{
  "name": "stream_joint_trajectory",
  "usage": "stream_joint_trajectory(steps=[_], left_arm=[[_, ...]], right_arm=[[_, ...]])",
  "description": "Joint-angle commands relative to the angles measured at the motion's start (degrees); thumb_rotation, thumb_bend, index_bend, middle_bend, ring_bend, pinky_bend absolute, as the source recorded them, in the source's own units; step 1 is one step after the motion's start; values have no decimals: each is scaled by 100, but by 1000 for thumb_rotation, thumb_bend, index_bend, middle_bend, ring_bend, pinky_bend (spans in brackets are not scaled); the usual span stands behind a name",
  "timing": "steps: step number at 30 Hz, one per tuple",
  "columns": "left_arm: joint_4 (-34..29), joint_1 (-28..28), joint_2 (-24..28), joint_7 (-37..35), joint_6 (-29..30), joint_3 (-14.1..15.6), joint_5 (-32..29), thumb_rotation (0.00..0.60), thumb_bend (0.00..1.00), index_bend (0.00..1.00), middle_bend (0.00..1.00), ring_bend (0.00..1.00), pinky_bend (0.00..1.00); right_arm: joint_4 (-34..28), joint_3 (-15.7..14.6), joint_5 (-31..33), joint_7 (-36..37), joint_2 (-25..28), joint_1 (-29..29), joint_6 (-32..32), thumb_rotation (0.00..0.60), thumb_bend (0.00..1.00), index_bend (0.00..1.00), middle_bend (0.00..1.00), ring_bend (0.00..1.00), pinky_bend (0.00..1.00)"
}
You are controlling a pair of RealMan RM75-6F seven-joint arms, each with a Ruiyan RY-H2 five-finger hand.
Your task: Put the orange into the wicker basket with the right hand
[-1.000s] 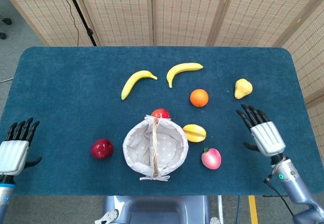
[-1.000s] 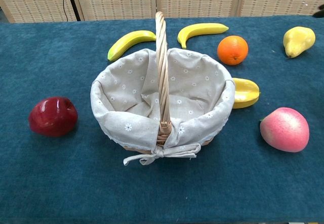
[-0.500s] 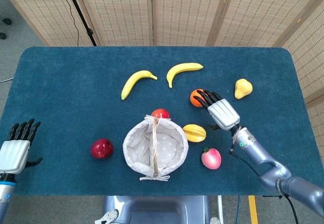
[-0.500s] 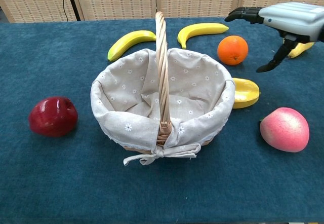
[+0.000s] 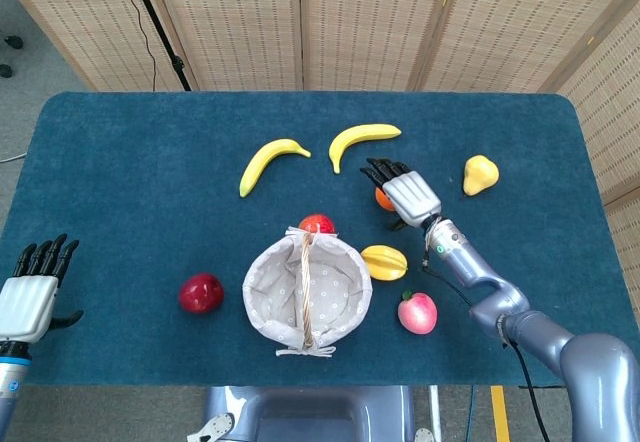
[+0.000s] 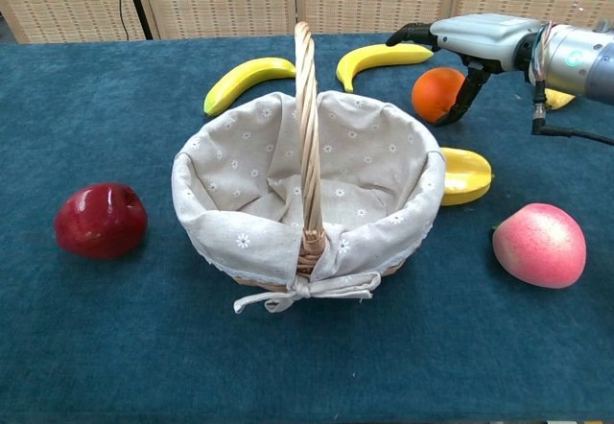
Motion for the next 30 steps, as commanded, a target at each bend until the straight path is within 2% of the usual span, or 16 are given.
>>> stream_joint_trajectory(steps=[1, 3, 6, 9, 14, 16, 25, 29, 30], left_arm=[[-10, 2, 7, -13, 9, 1, 2, 600, 0, 0, 0, 0, 0], [-22, 8, 21, -39, 25, -2, 4, 600, 0, 0, 0, 0, 0], [-35, 13, 44, -77, 43, -6, 8, 600, 0, 0, 0, 0, 0], [-38, 16, 56, -103, 54, -6, 12, 600, 0, 0, 0, 0, 0], [-32, 4, 56, -119, 32, -7, -3, 600, 0, 0, 0, 0, 0], [-29, -5, 45, -110, 13, 0, -4, 600, 0, 0, 0, 0, 0], [-8, -23, 12, -87, -37, 10, -44, 600, 0, 0, 0, 0, 0], [35, -43, -11, -99, -107, 13, -93, 600, 0, 0, 0, 0, 0], [67, -56, -26, -101, -148, 14, -120, 600, 0, 0, 0, 0, 0]], right_arm=[[364, 7, 144, 207, -243, 176, -195, 600, 90, 68, 24, 45, 138], [616, -55, 195, 373, -402, 204, -313, 600, 95, 109, 36, 57, 150], [966, -207, 163, 647, -602, 170, -305, 600, 142, 210, 98, 136, 237], [1184, -345, 102, 838, -691, 123, -261, 600, 240, 326, 199, 246, 350], [1413, -496, 47, 1158, -731, 43, -149, 600, 363, 582, 484, 542, 584], [1453, -504, 56, 1210, -704, 36, -92, 600, 389, 646, 543, 589, 617], [934, -364, 164, 1142, -181, 19, 339, 600, 403, 672, 577, 618, 631], [7, -278, 170, 687, 420, -131, 824, 600, 403, 672, 577, 619, 631], [-567, -289, 103, 383, 769, -278, 1157, 600, 404, 672, 577, 619, 631]])
